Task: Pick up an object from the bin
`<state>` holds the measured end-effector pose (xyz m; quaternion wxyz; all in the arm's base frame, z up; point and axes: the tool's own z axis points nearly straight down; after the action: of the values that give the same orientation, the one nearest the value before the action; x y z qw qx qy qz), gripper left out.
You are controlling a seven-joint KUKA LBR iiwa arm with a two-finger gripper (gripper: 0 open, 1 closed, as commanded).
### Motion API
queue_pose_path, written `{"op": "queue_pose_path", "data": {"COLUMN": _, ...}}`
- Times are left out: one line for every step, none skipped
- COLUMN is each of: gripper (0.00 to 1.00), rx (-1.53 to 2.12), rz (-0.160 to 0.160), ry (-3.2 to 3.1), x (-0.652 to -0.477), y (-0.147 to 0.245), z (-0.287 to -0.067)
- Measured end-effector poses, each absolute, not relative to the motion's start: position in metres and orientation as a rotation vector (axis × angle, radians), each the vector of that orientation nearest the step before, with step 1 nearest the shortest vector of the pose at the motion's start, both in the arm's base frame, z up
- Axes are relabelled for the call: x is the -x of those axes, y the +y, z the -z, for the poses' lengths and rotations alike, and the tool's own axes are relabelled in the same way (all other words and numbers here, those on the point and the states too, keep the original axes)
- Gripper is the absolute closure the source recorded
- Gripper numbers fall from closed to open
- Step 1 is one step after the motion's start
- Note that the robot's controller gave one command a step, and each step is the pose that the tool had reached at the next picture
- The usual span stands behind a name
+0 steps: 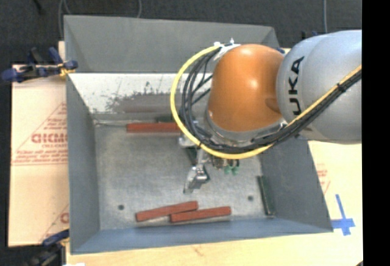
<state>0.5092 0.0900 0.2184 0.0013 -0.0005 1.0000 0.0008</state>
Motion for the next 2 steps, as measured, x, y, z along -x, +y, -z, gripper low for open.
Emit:
{"op": "queue_pose_path", "data": {"gripper": 0.0, "rx": -0.001, "rz": -0.002, "ry": 3.139, "x": -0.509, "y": 0.09, "z": -0.218}}
{"op": "queue_pose_path", "data": {"gripper": 0.0, "rx": 0.111, "rz": 0.0, "ry": 3.131, "x": -0.5, "y": 0.089, "z": -0.176}}
